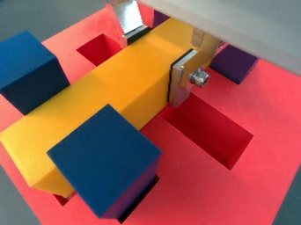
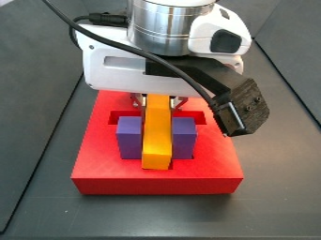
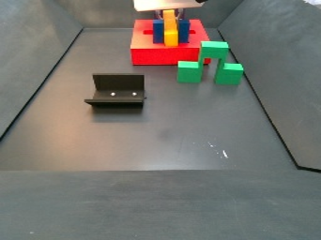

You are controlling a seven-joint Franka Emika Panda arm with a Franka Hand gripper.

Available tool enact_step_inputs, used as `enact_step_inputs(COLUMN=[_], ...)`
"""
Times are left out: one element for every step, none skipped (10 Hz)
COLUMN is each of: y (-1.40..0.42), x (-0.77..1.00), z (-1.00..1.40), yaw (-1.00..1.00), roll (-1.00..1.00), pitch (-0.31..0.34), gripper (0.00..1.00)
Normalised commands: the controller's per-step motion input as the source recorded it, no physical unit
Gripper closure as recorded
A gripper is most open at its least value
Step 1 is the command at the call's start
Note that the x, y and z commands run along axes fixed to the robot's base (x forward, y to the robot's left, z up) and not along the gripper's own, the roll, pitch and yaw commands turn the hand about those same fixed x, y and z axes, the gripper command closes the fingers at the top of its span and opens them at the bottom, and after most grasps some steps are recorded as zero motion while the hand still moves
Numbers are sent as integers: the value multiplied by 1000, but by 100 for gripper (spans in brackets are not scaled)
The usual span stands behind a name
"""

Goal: Pick up the yellow object. Move up. Move to above the board. Insert the yellow object.
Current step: Insert the yellow object.

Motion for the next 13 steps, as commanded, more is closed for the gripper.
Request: enact_step_inputs(y=[0, 0, 123, 166, 29, 0, -43, -69, -111, -149, -111, 0, 0], x=[0, 0, 3, 0, 0, 0, 126, 197, 183, 91, 14, 0, 0], z=[-237, -317, -343, -286, -163, -146, -180, -217, -214, -194, -169, -14, 0], yaw=[0, 0, 0, 0, 0, 0, 100, 211, 257, 303, 266, 14, 0], roll=[10, 46, 50, 0, 0, 0, 90, 141, 163, 170, 113, 16, 0], pitch=[0, 0, -7, -4, 0, 0, 0, 0, 0, 0, 0, 0, 0], gripper=[100, 100, 100, 100, 100, 100, 100, 100, 100, 100, 100, 100, 100])
